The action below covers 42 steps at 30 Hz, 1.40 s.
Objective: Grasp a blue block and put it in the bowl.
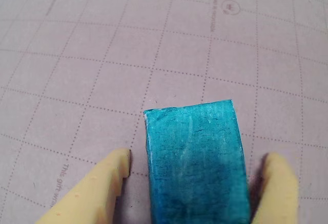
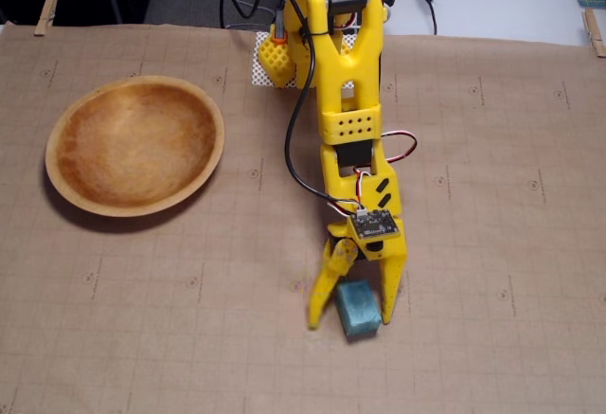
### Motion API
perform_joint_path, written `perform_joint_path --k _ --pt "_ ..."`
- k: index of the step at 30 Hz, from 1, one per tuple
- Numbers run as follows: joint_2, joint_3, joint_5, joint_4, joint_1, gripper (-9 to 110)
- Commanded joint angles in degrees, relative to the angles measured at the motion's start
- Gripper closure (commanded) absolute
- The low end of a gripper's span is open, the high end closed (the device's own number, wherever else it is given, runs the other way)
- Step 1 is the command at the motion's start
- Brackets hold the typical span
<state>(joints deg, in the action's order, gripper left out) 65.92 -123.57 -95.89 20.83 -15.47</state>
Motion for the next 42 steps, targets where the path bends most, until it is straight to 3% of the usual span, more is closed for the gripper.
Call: perform_joint_path --k 1,10,20,28,42 --pt "1.7 1.6 -1.0 0.4 -0.4 83" --pt "1.8 0.3 -0.9 1.1 -0.4 105" --pt "6.2 -1.6 -0.8 0.4 -0.4 104" --pt "21.5 -9.3 0.0 -0.1 -0.4 104" --pt "61.0 -8.4 0.1 -35.2 0.5 104"
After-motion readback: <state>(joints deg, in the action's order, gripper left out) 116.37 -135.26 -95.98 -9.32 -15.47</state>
